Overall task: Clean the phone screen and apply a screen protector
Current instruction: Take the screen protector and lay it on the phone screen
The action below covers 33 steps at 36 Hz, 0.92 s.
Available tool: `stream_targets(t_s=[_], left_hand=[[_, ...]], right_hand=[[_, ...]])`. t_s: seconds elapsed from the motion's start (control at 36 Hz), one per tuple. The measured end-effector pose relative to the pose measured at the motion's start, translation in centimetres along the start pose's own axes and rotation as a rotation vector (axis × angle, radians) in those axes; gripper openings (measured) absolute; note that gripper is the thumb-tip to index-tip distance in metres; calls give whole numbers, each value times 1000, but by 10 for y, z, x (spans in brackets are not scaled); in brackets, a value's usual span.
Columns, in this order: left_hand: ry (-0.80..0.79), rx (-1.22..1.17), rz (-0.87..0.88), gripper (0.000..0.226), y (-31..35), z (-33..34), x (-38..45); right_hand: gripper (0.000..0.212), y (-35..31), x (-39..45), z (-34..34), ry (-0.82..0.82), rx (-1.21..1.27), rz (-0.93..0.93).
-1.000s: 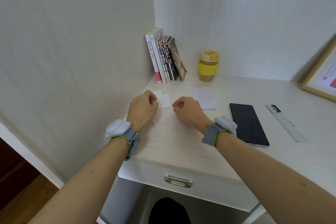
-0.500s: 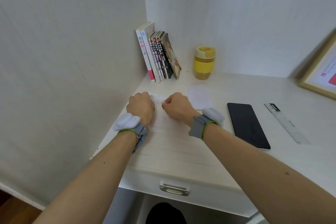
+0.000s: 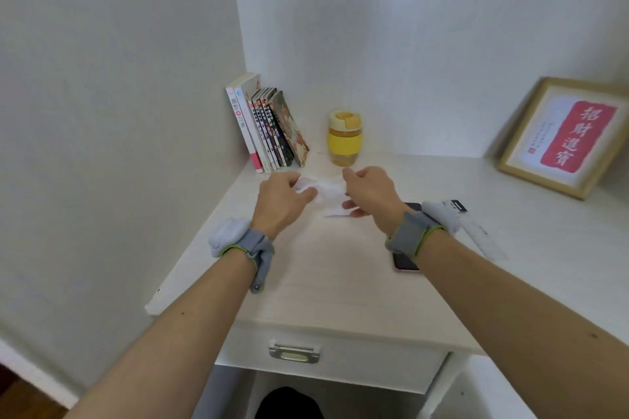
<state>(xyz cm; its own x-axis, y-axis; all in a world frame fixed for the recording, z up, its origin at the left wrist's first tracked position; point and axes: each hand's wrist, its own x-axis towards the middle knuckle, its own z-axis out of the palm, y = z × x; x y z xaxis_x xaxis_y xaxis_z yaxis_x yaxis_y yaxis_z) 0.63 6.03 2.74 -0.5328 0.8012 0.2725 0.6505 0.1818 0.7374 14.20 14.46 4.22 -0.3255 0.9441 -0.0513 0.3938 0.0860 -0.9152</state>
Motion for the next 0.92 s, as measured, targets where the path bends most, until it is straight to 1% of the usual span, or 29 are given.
stream_targets(t_s=[0.06,0.08,0.19,0.25,0.28,0.33,0.39,0.47,0.5,0.56,0.64,0.75,0.83,0.92], left_hand=[[-35,-48,-5,26,7,6,-5],[-59,-69,-6,24,13,10,-9],[-128,-89,31,21,30,25,-23],[-164,-101,17,22,33,29,-25],[-206,-125,-3,26,35,31,-26],[-307,-222,-83,31,39,31,-27],[-403,-350,-172,31,41,29,-30],[-459,-606,-319,24,40,21,-31],[-454,-643,-364,25,38,19,-30],[-432,-611,-395,30,31,16,-27],[-375,-525,-387,30,19,13,-22],[-246,-438,-368,23,-1,8,-9],[-109,-284,-343,15,-21,2,5],[4,-200,-341,19,-37,-5,17]], right_hand=[[41,4,-2,-11,-89,146,93],[41,6,-5,-19,-120,201,129],[16,18,-19,-45,-155,346,182],[7,23,-20,-51,-162,390,198],[6,25,-21,-54,-161,400,203],[14,29,-21,-56,-149,412,210],[21,31,-20,-54,-130,379,196],[30,32,-17,-43,-124,274,143],[33,31,-15,-38,-131,251,123],[35,27,-12,-26,-152,233,88],[33,21,-8,-7,-161,213,39],[29,17,2,20,-141,174,0],[43,15,11,41,-159,180,44],[54,12,19,61,-194,168,74]])
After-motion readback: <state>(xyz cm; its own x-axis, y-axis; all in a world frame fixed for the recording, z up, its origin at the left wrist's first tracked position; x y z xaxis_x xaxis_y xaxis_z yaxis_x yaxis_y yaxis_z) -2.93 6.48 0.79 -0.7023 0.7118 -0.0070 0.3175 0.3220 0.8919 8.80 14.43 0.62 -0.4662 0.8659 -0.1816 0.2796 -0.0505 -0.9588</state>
